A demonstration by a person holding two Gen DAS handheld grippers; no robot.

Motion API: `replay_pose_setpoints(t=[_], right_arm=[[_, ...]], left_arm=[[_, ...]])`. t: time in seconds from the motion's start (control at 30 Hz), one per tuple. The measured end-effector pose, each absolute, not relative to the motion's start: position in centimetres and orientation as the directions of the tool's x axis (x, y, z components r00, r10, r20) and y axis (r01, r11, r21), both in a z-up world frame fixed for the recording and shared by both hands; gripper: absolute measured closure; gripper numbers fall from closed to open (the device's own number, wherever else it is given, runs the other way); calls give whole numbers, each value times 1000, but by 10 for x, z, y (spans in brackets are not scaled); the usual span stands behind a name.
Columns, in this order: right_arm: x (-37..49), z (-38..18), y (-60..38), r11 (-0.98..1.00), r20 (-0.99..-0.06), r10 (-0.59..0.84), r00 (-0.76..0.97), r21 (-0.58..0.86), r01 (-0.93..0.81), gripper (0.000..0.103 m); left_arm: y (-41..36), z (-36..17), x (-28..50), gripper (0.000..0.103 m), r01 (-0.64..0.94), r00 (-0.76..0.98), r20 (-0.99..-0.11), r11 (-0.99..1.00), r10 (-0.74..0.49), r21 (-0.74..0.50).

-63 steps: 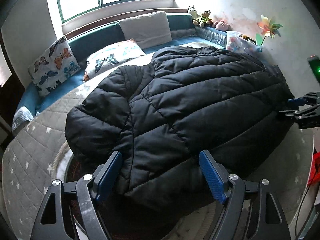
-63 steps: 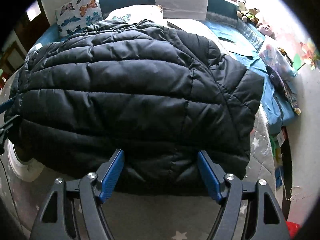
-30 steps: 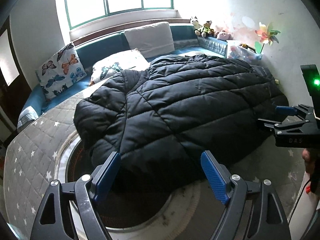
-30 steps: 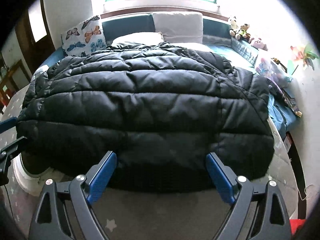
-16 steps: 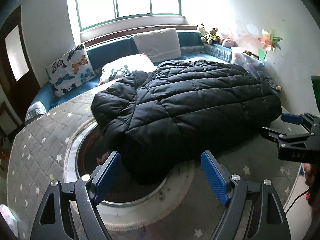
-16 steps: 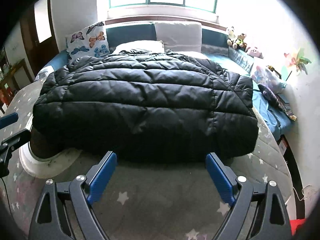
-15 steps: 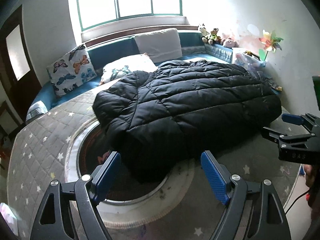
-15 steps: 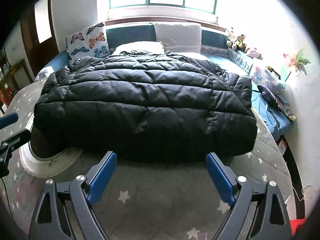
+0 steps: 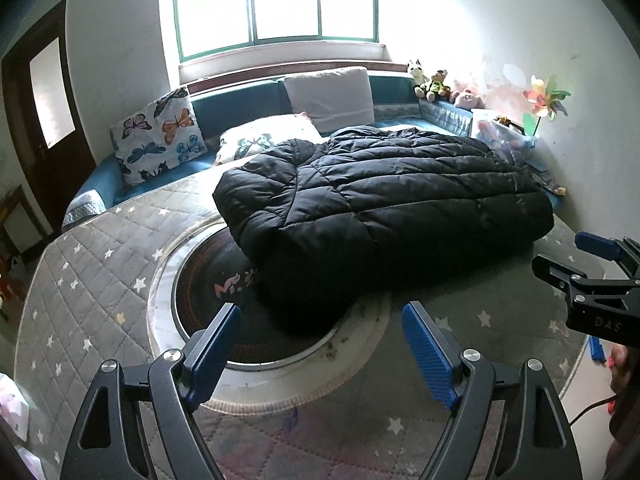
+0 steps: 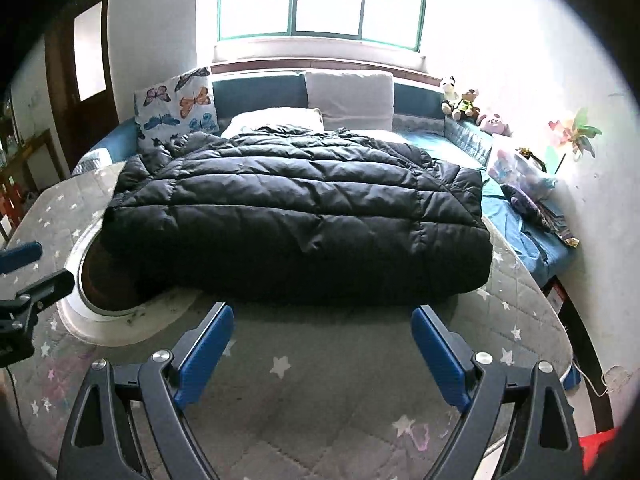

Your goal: Fold large clothes

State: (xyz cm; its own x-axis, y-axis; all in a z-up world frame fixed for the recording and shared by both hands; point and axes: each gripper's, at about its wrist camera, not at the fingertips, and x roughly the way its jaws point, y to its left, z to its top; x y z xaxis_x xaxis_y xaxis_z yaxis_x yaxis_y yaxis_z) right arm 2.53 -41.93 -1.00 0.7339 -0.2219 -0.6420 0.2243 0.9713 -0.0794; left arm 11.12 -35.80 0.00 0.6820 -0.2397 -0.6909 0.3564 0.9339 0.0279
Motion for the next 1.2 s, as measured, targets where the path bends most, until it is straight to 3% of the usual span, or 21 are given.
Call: replay_pose_setpoints(t=[1.2], right_arm=[[5,-9,-408,968,-622,-241,745,-100,230,5]], left_arm=[[-369,-2,84,15,383,678,-686,923,-262,26]])
